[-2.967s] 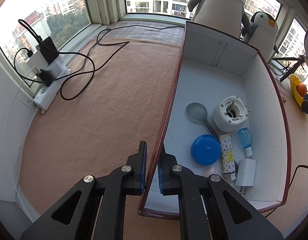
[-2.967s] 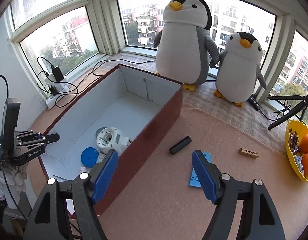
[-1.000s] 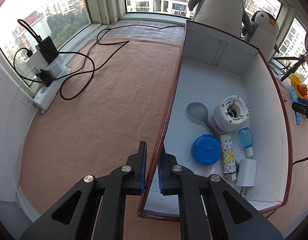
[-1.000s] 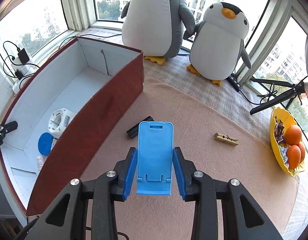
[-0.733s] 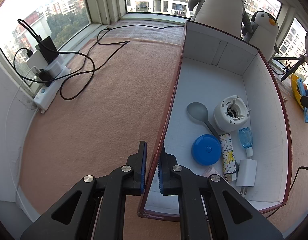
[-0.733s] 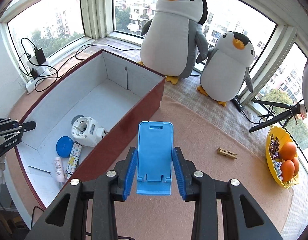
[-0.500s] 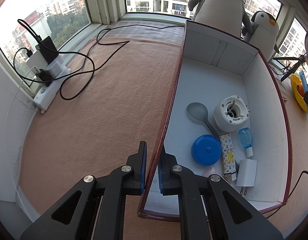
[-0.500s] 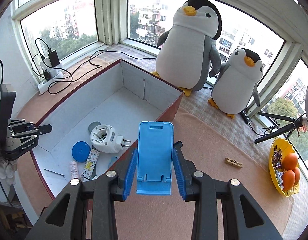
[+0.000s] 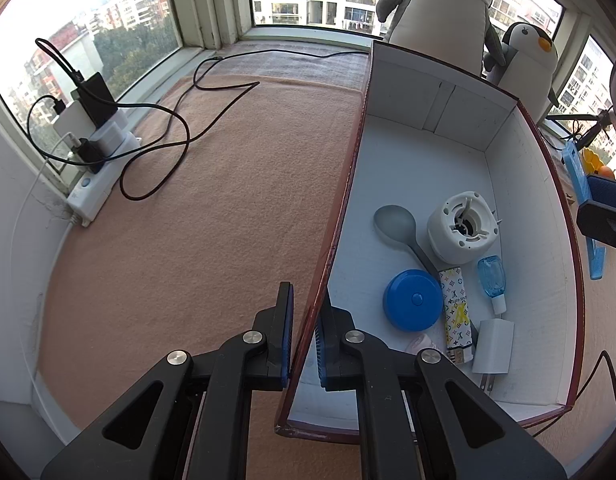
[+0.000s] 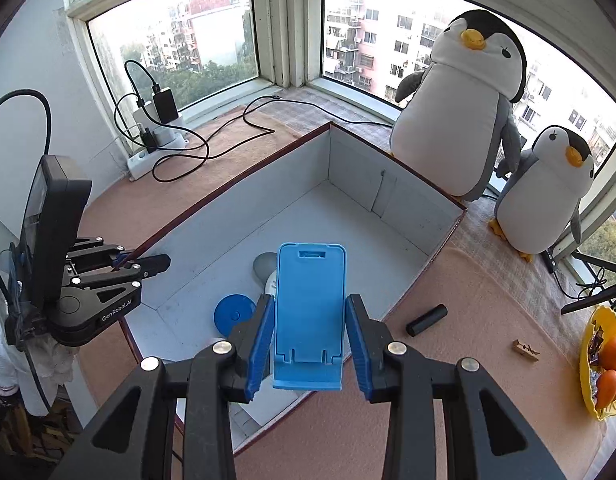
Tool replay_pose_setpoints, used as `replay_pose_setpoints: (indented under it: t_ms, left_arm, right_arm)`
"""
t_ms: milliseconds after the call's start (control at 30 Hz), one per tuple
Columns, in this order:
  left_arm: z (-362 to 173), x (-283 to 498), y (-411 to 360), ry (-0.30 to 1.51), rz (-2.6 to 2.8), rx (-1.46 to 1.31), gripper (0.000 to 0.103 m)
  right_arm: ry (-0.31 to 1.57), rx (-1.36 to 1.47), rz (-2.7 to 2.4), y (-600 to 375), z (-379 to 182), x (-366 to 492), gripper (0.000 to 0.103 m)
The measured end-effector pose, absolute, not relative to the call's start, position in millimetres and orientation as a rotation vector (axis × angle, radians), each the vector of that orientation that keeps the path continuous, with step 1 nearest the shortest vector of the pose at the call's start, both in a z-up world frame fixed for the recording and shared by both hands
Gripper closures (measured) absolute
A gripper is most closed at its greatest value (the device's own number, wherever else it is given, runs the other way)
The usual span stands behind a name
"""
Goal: Organize rigid objects
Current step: 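Carry the phone stand into the box and open the right gripper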
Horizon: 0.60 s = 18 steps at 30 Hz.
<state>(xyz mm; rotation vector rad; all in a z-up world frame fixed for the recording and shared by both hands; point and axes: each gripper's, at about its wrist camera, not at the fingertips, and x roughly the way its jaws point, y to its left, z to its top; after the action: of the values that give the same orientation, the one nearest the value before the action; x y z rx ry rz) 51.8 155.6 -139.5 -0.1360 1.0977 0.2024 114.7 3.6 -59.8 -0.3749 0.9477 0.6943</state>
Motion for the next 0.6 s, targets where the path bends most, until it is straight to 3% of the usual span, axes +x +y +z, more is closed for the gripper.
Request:
replay_pose_setpoints:
  t_ms: [467, 533, 600]
  left_arm:
    - [-139, 52, 156, 1.099, 0.202, -0.138, 0.094]
    - [-139, 52, 156, 1.099, 0.201, -0.139, 0.094]
    - [-138, 52, 156, 1.100, 0.202, -0.139, 0.094]
  right_arm:
    - [1.058, -0.339, 0.776, 21, -90, 115, 0.069]
    - [1.054, -0.332, 0.780, 20, -90, 114, 0.055]
    - [1.042, -0.318, 0.784, 17, -87, 114, 0.048]
